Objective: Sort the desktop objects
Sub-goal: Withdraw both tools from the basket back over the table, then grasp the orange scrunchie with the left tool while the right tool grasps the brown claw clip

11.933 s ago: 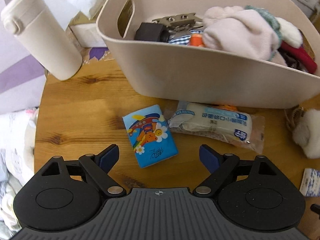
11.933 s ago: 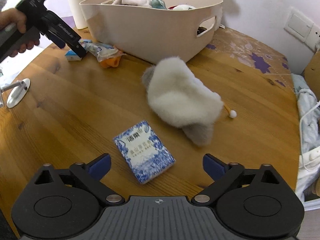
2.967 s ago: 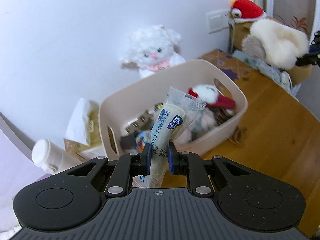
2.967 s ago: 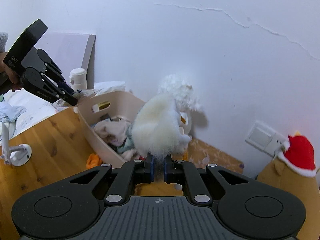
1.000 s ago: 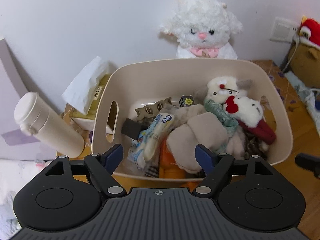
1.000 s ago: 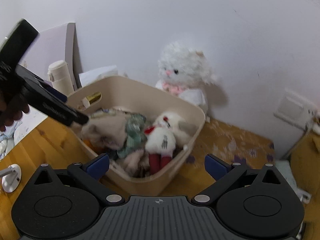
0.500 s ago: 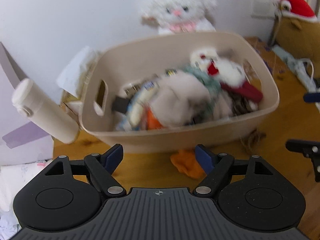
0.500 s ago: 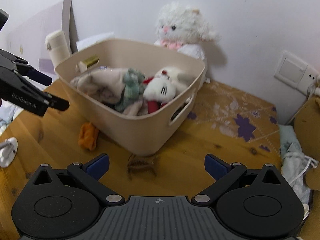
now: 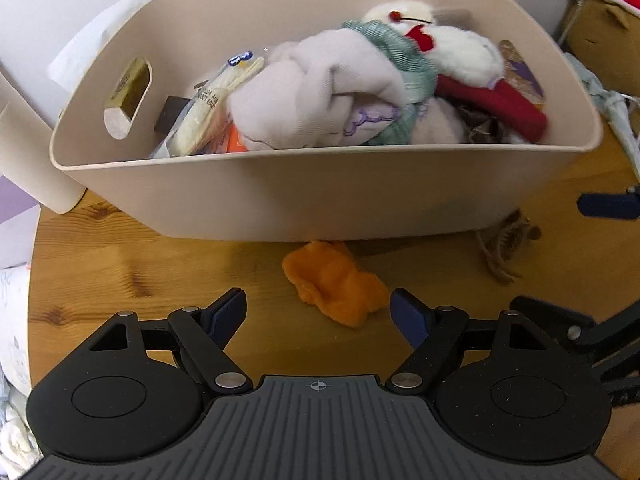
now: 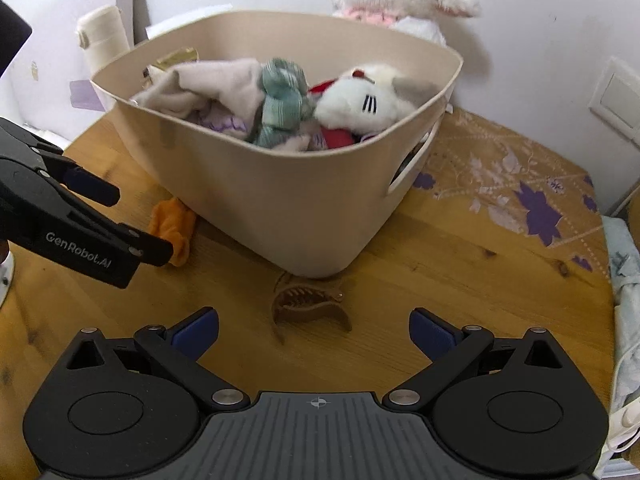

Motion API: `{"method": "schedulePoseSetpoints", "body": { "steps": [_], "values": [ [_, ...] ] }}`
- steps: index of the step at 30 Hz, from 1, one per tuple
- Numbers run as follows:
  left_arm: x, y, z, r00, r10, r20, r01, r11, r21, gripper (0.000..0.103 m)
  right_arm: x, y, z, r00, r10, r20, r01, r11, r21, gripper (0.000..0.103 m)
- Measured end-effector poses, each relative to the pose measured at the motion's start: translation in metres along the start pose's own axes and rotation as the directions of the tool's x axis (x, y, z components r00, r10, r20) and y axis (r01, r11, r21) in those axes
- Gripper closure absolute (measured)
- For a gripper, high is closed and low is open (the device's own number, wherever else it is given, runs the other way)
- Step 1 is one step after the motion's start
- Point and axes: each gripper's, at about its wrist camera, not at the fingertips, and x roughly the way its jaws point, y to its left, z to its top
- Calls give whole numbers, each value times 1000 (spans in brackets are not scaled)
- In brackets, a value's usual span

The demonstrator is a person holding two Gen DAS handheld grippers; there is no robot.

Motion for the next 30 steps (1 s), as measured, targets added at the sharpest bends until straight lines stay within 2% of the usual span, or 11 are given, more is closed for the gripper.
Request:
{"method": "schedulePoseSetpoints", "body": {
  "steps": [7, 11, 14, 16, 18, 19, 21, 24, 30],
  "values": [
    [27, 17, 4, 996, -72, -59, 63, 988, -138, 22, 18, 7, 1, 999, -37, -9, 37, 999, 15, 0],
    [30, 15, 3, 999, -36, -32, 32, 994, -103, 21, 25, 13, 2, 997, -68, -31, 68, 998, -9, 14],
    [28, 13, -1, 999, -36, -7, 35, 995, -95, 23, 24, 12, 3, 998, -58, -17, 58, 998, 21, 21],
    [26, 14, -4, 1000, -29, 7, 30, 994, -109, 32, 23, 14, 3, 999, -49, -3, 49, 999, 17, 30],
    [23, 15, -6, 999, -25, 30, 28, 993, -113, 51, 21, 16, 3, 1000, -29, 9, 29, 1000, 10, 51],
    [22, 15, -7, 999, -27, 36, 31, 994, -106, 56, 20, 17, 3, 1000, -25, 7, 25, 1000, 8, 55],
    [20, 15, -8, 999, -34, 40, 38, 995, -90, 75, 19, 19, 2, 1000, -25, 2, 25, 1000, 12, 56],
    [18, 16, -11, 999, -38, 34, 41, 996, -82, 84, 16, 22, -1, 1000, -20, 1, 20, 1000, 8, 56],
    [12, 18, -25, 999, -24, 30, 26, 998, -49, 88, 8, 26, -10, 1000, -1, -12, 1, 1000, -4, 56]
  ]
}}
